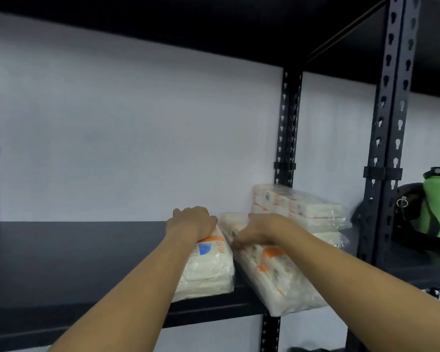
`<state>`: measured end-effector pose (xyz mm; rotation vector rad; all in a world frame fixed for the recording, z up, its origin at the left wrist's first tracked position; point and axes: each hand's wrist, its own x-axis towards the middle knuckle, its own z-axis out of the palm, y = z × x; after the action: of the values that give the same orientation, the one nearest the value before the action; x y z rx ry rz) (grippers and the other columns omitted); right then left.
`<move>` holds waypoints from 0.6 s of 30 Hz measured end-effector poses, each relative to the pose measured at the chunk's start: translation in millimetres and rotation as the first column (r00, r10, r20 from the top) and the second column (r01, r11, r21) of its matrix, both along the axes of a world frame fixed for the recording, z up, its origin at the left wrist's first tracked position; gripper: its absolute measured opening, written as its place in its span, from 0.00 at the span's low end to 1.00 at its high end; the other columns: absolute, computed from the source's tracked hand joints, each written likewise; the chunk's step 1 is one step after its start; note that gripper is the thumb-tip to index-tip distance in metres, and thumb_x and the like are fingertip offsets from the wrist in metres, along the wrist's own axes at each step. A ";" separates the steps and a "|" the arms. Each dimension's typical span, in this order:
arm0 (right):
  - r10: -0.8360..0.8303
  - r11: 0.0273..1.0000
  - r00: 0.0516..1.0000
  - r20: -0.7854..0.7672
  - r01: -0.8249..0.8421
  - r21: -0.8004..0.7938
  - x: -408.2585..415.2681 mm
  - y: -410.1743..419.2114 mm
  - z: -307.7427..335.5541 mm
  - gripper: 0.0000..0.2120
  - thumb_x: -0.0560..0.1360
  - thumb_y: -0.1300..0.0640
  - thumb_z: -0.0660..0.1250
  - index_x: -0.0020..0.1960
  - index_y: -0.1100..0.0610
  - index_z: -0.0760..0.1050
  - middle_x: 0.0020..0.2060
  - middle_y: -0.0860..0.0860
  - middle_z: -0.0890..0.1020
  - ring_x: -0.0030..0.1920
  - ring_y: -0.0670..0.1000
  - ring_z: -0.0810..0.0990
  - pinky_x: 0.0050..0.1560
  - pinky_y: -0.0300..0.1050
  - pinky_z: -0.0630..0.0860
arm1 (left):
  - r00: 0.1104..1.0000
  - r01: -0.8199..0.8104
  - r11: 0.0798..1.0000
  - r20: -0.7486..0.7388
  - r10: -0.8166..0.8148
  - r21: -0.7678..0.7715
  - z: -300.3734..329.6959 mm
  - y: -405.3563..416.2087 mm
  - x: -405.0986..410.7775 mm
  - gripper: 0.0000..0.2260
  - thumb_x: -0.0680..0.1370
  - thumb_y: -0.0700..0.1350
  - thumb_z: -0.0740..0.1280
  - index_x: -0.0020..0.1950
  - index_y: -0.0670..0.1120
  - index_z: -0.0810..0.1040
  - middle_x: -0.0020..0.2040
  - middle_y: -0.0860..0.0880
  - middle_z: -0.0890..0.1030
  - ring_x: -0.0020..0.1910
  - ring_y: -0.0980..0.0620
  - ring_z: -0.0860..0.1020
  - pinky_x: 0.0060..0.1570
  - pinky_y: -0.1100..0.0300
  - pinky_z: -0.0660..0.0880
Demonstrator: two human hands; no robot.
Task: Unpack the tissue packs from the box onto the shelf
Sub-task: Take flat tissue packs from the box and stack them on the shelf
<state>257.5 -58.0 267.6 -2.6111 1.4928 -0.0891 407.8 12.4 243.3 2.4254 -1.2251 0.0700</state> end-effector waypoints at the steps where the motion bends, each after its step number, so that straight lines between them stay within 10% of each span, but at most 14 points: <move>1: 0.012 1.000 1.000 0.007 -0.012 -0.016 -2.0 -1.0 -1.7 0.42 0.61 0.36 0.71 0.71 0.50 0.68 0.65 0.52 0.76 0.56 0.55 0.78 0.51 0.46 0.76 | 1.000 -0.001 1.000 -0.007 0.001 -0.001 -0.1 -2.6 -0.5 0.19 0.79 0.54 0.53 0.66 0.53 0.74 0.63 0.48 0.75 0.65 0.42 0.65 0.59 0.49 0.67; 18: 0.044 0.943 0.973 0.228 0.035 -0.331 -3.9 -27.9 125.2 0.34 0.63 0.39 0.70 0.67 0.51 0.74 0.59 0.51 0.79 0.51 0.55 0.80 0.57 0.51 0.78 | 0.998 -0.046 0.998 0.033 0.047 -0.039 -6.3 -38.0 4.8 0.18 0.79 0.54 0.52 0.63 0.53 0.74 0.60 0.47 0.75 0.66 0.45 0.65 0.62 0.45 0.68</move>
<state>253.6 -85.9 392.7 -2.7315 1.4976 -0.6812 412.6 -25.7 237.0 2.4296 -1.1715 0.1475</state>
